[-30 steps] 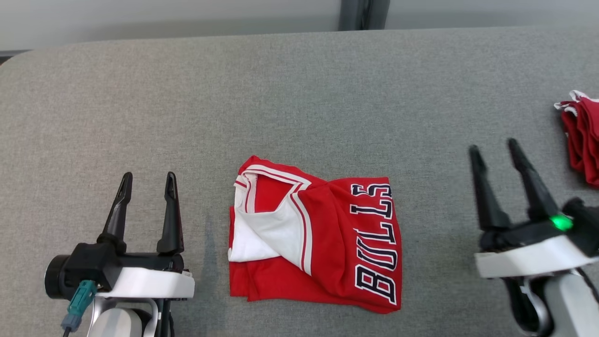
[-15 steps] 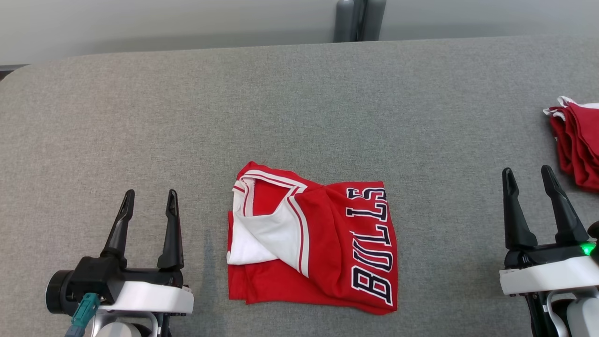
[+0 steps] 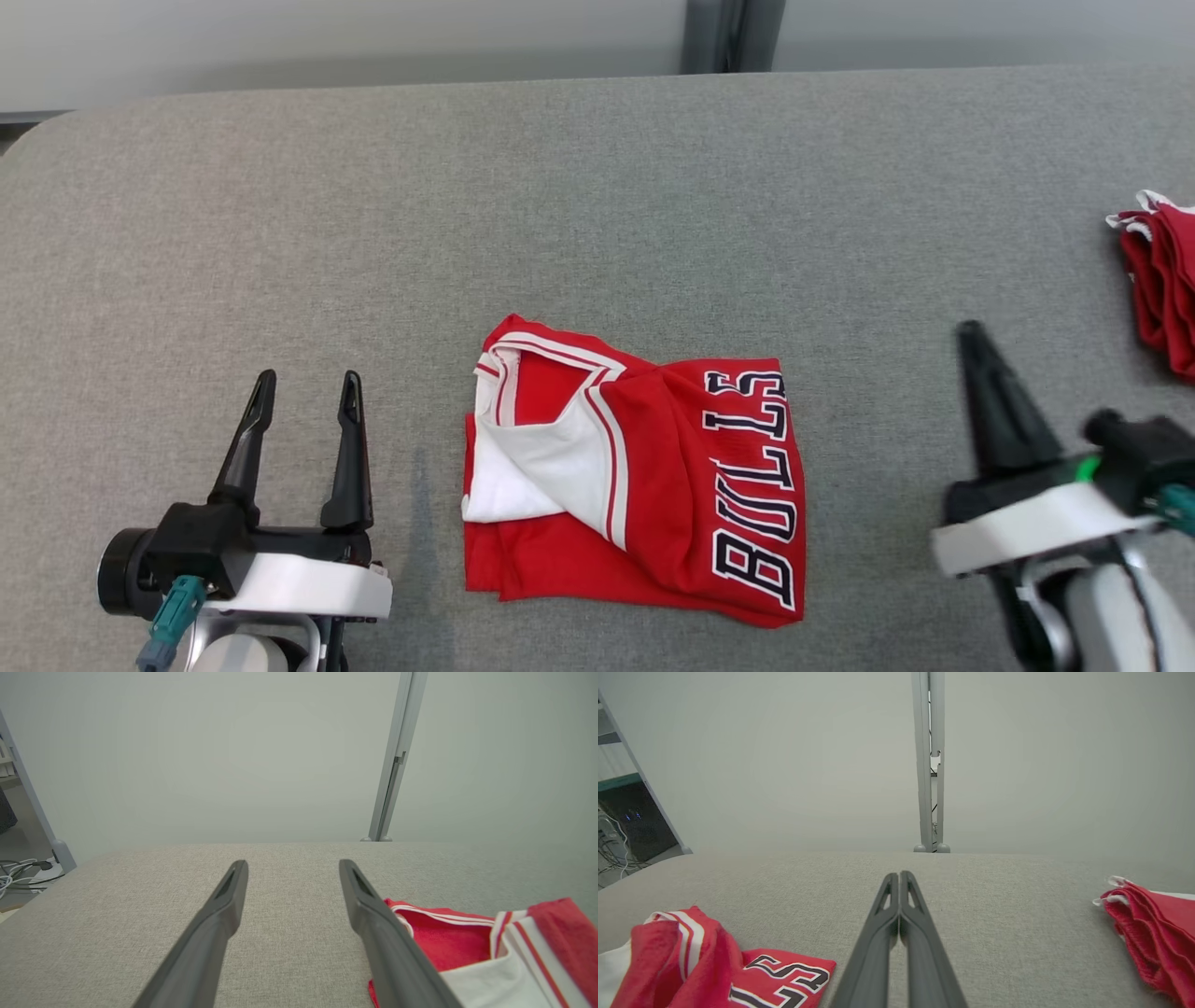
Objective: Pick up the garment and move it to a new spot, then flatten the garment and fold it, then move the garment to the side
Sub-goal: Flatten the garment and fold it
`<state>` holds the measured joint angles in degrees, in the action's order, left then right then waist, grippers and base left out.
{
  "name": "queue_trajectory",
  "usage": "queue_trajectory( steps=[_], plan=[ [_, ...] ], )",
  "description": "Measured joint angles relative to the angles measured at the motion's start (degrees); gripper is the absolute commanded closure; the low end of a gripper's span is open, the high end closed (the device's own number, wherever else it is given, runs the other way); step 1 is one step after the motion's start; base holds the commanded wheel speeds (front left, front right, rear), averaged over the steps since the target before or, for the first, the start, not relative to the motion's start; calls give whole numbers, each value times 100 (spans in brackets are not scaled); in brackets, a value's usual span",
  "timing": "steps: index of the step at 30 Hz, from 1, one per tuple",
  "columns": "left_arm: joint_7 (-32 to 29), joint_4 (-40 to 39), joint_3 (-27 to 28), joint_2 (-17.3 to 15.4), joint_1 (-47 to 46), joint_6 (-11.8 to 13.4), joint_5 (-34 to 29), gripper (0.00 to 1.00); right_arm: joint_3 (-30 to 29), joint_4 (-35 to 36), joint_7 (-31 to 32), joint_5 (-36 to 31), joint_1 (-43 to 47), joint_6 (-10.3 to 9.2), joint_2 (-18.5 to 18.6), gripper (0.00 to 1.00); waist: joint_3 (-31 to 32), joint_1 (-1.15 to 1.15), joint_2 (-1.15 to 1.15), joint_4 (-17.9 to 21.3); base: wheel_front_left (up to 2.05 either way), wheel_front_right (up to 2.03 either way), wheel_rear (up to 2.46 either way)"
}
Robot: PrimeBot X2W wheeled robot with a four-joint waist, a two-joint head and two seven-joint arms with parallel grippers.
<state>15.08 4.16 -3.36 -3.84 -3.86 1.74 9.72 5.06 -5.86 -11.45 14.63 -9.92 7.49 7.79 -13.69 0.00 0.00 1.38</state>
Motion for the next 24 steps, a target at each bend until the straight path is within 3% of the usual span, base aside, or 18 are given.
queue_trajectory(
  steps=[11, 17, 24],
  plan=[
    [0, 25, -221, 54, -255, -36, 42, 0, 1905, -817, 271, 263, -838, 0, -124, 100, -171, 0, 0, -343, 0, 0, 0],
    [0, 44, -365, 78, -352, -40, 99, 0, 2552, -1349, 383, 475, -1165, 0, -103, 100, -352, 0, 0, -500, 0, 0, 0],
    [0, 64, -412, 90, -358, -15, 126, 0, 3337, -1182, 388, 777, -1300, 0, -38, 100, -463, 0, 0, -508, 0, 0, 0]
  ],
)
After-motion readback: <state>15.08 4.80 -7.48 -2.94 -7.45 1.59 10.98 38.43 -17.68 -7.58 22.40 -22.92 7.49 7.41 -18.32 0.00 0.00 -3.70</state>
